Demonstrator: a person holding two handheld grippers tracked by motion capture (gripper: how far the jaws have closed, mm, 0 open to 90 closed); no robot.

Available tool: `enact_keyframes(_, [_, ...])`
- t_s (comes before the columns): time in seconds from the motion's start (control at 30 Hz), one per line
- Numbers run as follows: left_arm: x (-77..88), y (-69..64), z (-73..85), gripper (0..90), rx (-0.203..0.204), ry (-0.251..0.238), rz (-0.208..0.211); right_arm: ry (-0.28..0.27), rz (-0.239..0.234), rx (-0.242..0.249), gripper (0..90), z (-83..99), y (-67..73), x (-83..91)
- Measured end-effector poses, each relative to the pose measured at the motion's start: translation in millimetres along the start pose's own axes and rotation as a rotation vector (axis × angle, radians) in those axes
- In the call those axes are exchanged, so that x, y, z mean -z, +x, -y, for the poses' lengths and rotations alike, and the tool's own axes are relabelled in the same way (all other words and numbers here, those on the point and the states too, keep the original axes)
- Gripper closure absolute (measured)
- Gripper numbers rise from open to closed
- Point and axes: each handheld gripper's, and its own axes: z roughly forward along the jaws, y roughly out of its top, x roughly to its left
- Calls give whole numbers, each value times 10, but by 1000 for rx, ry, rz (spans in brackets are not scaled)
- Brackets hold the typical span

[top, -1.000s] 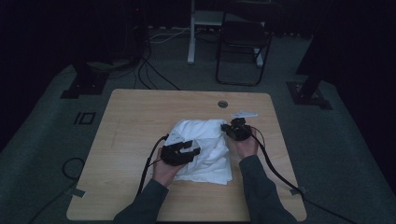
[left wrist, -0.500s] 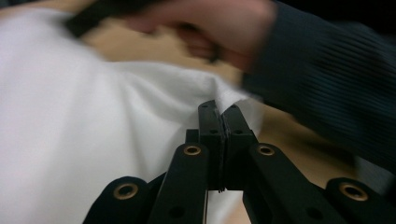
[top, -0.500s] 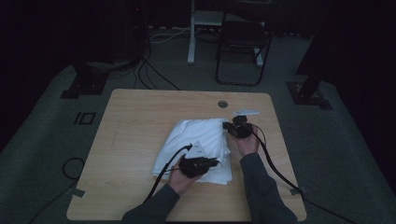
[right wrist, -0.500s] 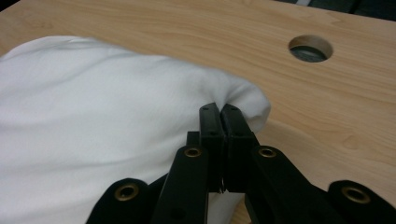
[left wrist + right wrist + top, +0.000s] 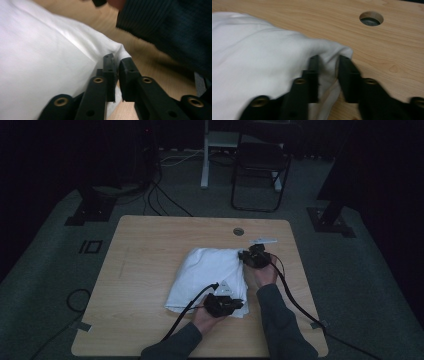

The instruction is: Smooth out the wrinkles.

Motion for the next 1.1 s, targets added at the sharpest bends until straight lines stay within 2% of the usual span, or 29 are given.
enact_keyframes(0.1, [14, -32, 26, 696, -2, 5, 15, -35, -25, 3, 549, 2, 43, 143])
enact_keyframes(0.23, [259, -76, -18, 581, -4, -57, 25, -99, -61, 33, 499, 29, 176, 396])
enact_keyframes(0.27, [259, -76, -18, 558, -4, -57, 25, -99, -61, 33, 499, 29, 176, 396])
enact_keyframes(0.3, [410, -76, -48, 548, -4, -95, 12, -123, -93, 67, 495, 87, 305, 504])
enact_keyframes(0.33, [600, -51, -81, 533, -4, -133, -8, -122, -109, 76, 495, 113, 356, 522])
enact_keyframes(0.37, [600, -51, -81, 525, -4, -133, -8, -122, -109, 76, 495, 113, 356, 522])
enact_keyframes(0.4, [693, -29, -93, 525, -3, -154, -22, -121, -124, 89, 495, 141, 405, 528])
enact_keyframes(0.43, [787, -3, -99, 524, -5, -172, -45, -118, -138, 98, 494, 170, 454, 528])
enact_keyframes(0.47, [977, 85, -96, 517, -2, -203, -112, -110, -156, 104, 491, 201, 500, 518])
enact_keyframes(0.5, [1052, 139, -84, 508, 6, -213, -144, -88, -174, 127, 489, 279, 593, 475])
enact_keyframes(0.53, [1123, 202, -67, 508, 15, -220, -180, -74, -179, 138, 488, 315, 623, 447])
enact_keyframes(0.57, [1123, 202, -67, 508, 15, -220, -180, -74, -179, 138, 488, 315, 623, 447])
enact_keyframes(0.63, [1239, 343, -16, 508, 36, -225, -257, -50, -177, 151, 486, 392, 664, 396])
enact_keyframes(0.7, [1322, 500, 56, 507, 71, -220, -301, -28, -174, 155, 488, 475, 675, 365])
enact_keyframes(0.77, [1358, 636, 141, 503, 105, -202, -334, -17, -171, 155, 488, 554, 668, 358])
enact_keyframes(0.87, [1316, 748, 265, 496, 142, -157, -344, 4, -158, 138, 491, 643, 639, 368])
enact_keyframes(0.97, [1208, 751, 352, 486, 149, -121, -327, 28, -146, 132, 495, 745, 615, 349])
enact_keyframes(1.1, [1112, 712, 394, 478, 146, -107, -351, 45, -144, 119, 496, 773, 584, 251])
